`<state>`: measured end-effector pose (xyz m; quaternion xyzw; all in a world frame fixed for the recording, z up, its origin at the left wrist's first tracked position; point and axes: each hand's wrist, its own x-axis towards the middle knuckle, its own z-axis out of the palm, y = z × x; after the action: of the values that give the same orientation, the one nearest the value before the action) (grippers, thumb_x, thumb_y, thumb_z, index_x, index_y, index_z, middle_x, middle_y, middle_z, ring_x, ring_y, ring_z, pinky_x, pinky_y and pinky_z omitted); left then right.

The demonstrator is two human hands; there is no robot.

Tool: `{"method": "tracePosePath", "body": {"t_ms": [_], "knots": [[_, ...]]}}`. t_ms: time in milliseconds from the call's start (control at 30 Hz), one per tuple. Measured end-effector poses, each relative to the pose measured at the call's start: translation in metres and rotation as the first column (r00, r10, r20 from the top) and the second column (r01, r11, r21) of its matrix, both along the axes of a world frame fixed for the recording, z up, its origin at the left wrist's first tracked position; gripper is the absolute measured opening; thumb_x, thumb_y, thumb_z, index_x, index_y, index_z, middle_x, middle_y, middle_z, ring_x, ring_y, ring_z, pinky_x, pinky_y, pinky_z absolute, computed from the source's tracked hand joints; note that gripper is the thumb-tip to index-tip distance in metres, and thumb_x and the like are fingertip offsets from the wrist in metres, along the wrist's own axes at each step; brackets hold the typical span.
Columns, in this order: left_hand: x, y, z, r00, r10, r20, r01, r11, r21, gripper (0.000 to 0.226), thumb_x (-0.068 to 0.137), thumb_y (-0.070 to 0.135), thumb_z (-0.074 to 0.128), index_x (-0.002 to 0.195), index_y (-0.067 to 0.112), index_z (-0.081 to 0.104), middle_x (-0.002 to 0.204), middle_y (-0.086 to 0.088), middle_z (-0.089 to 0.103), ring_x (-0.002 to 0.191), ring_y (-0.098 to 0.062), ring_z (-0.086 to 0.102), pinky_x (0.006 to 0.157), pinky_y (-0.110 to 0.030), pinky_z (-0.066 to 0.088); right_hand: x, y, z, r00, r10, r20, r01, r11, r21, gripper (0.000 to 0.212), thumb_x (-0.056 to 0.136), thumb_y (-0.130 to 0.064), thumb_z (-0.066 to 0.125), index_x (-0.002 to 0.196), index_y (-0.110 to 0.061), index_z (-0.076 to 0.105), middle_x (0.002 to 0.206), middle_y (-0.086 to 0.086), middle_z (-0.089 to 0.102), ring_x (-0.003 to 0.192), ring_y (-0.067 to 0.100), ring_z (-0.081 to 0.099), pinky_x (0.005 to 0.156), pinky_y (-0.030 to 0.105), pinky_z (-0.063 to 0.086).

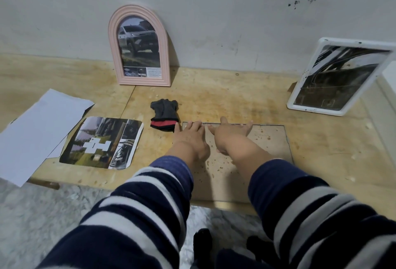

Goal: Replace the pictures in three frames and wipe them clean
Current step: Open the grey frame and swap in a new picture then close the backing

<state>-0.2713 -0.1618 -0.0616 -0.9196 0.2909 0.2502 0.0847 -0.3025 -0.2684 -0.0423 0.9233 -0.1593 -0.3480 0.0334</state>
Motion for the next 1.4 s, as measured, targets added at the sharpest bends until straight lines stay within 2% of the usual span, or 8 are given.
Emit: {"method": "tracePosePath", "body": {"t_ms": [300, 533, 700, 967, 1100, 1167, 1300, 1400], "knots": [[-0.014, 0.020, -0.013, 0.997, 0.044, 0.070, -0.039, 0.997, -0.059, 0.063, 0.101, 0.038, 0.018, 0.153, 0.023, -0.013, 0.160, 0.005, -0.017, 0.148, -0.023, -0.012, 0.116, -0.057, -0.004, -0.041, -0.026, -0.020, 0.938, -0.039, 0.345, -0.021, 0.986, 0.167, 0.061, 0.095, -0.043, 0.051, 0.150, -0.038, 0.025, 0.158, -0.007, 0.023, 0.146, 0.029, 0.019, 0.114, 0.063, -0.002], [-0.047, 0.054, -0.015, 0.944, 0.255, 0.208, -0.210, 0.954, -0.215, 0.063, 0.100, 0.042, 0.028, 0.153, 0.015, 0.009, 0.151, -0.008, 0.022, 0.134, -0.027, 0.027, 0.104, -0.046, 0.031, -0.130, -0.059, -0.043, 0.852, -0.279, 0.443, 0.219, 0.959, 0.183, 0.053, 0.102, -0.044, 0.027, 0.152, -0.035, 0.015, 0.161, 0.006, 0.004, 0.148, 0.031, -0.002, 0.119, 0.051, 0.005], [-0.067, 0.062, -0.017, 0.904, 0.395, 0.162, -0.351, 0.903, -0.247, 0.051, 0.100, 0.043, 0.029, 0.140, 0.013, 0.034, 0.135, -0.010, 0.037, 0.123, -0.026, 0.036, 0.098, -0.043, 0.034, -0.162, -0.068, -0.040, 0.789, -0.433, 0.435, 0.381, 0.901, 0.205, 0.057, 0.101, -0.045, 0.029, 0.153, -0.029, 0.015, 0.157, 0.007, 0.010, 0.137, 0.033, 0.021, 0.109, 0.047, 0.028], [-0.076, 0.066, -0.019, 0.800, 0.564, -0.206, -0.597, 0.710, -0.374, 0.046, 0.100, 0.044, 0.029, 0.132, 0.016, 0.046, 0.137, -0.012, 0.037, 0.127, -0.034, 0.031, 0.103, -0.048, 0.029, -0.173, -0.075, -0.031, 0.512, -0.755, 0.410, 0.524, 0.652, 0.548, 0.051, 0.100, -0.035, 0.034, 0.149, -0.024, 0.023, 0.142, 0.011, 0.034, 0.121, 0.039, 0.042, 0.100, 0.046, 0.040], [-0.059, 0.074, -0.022, 0.797, 0.564, -0.215, -0.599, 0.696, -0.396, 0.052, 0.098, 0.052, 0.019, 0.126, 0.023, 0.052, 0.126, -0.011, 0.052, 0.119, -0.031, 0.042, 0.096, -0.046, 0.030, -0.179, -0.090, -0.014, 0.233, -0.934, 0.269, 0.454, 0.349, 0.819, 0.043, 0.099, -0.015, 0.043, 0.142, -0.015, 0.041, 0.133, 0.010, 0.053, 0.102, 0.027, 0.057, 0.072, 0.031, 0.048], [-0.054, 0.078, -0.003, 0.738, 0.578, -0.348, -0.671, 0.575, -0.468, 0.061, 0.097, 0.059, 0.015, 0.115, 0.018, 0.056, 0.114, -0.011, 0.059, 0.109, -0.030, 0.052, 0.099, -0.043, 0.035, -0.181, -0.102, -0.004, 0.135, -0.975, 0.177, 0.407, 0.218, 0.887, 0.039, 0.098, -0.009, 0.044, 0.136, -0.014, 0.050, 0.130, 0.008, 0.058, 0.097, 0.023, 0.061, 0.070, 0.031, 0.052], [-0.052, 0.081, 0.045, 0.481, 0.423, -0.768, -0.858, 0.047, -0.511, 0.059, 0.101, 0.056, 0.015, 0.118, 0.014, 0.053, 0.112, -0.005, 0.055, 0.102, -0.020, 0.051, 0.090, -0.036, 0.040, -0.182, -0.120, 0.020, 0.028, -0.999, 0.019, 0.251, 0.025, 0.968, 0.047, 0.097, 0.005, 0.034, 0.129, -0.017, 0.059, 0.125, 0.002, 0.063, 0.097, 0.015, 0.060, 0.060, 0.018, 0.051], [-0.048, 0.081, 0.060, 0.518, 0.386, -0.764, -0.802, -0.093, -0.590, 0.054, 0.103, 0.047, 0.019, 0.131, 0.011, 0.049, 0.123, -0.005, 0.050, 0.119, -0.021, 0.042, 0.108, -0.044, 0.028, -0.181, -0.123, 0.035, 0.013, -0.991, -0.133, 0.067, -0.132, 0.989, 0.048, 0.100, 0.002, 0.033, 0.132, -0.026, 0.056, 0.130, -0.006, 0.060, 0.108, 0.013, 0.059, 0.087, 0.022, 0.050]]}}
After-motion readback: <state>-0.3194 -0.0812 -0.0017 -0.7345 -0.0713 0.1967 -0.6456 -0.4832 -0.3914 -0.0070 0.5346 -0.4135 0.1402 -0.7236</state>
